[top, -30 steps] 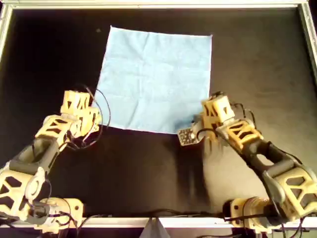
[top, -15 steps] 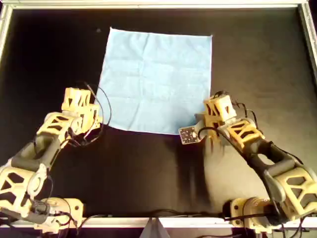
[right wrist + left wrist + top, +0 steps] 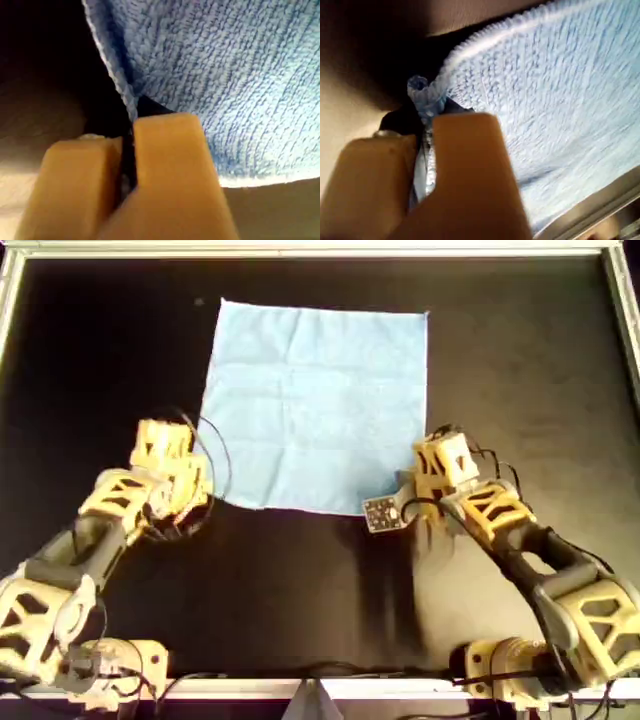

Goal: Fold a cloth

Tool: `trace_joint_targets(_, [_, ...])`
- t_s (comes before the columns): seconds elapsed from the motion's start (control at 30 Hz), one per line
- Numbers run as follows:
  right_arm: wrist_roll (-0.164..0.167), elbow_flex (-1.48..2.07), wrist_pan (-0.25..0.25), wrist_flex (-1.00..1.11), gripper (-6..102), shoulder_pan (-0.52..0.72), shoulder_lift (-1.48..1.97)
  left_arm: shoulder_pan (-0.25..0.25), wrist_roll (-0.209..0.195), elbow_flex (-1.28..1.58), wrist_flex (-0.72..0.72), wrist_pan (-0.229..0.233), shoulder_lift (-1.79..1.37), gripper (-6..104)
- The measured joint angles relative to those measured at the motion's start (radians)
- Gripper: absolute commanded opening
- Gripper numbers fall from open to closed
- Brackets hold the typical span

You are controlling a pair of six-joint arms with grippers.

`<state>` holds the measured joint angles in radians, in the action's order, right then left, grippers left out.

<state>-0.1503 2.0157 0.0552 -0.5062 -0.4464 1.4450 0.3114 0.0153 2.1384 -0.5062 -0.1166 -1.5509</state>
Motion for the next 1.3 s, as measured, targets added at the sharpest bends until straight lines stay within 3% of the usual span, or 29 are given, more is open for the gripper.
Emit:
trace_joint_targets(0.13, [0.000, 0.114, 0.008, 0.000, -2, 0.002, 0.137, 0.058, 0.000, 0.114, 0.000, -0.005, -0.153, -1])
trace_joint_targets(0.43, [0.000, 0.201, 0.008, 0.000, -2, -0.009, 0.301, 0.067, -0.002, 0.298, -0.023, -0.005, -0.463, -1])
trace_joint_targets(0.87, [0.008, 0.009, 0.005, 0.006, -2, 0.002, 0.170, 0.067, -0.002, 0.176, -0.009, 0.002, -0.468, -1])
trace_joint_targets(1.07, [0.008, -0.196, 0.005, 0.006, -2, 0.002, -0.008, 0.066, -0.002, 0.032, -0.009, 0.002, -0.319, -1])
trace_joint_targets(1.17, [0.008, -0.288, 0.005, 0.006, -2, 0.009, -0.083, 0.037, -0.002, -0.055, -0.009, -0.008, -0.206, -1])
trace_joint_targets(1.3, [0.008, -0.419, 0.005, 0.006, -2, 0.061, -0.170, -0.043, -0.002, -0.183, -0.009, 0.012, -0.066, -1])
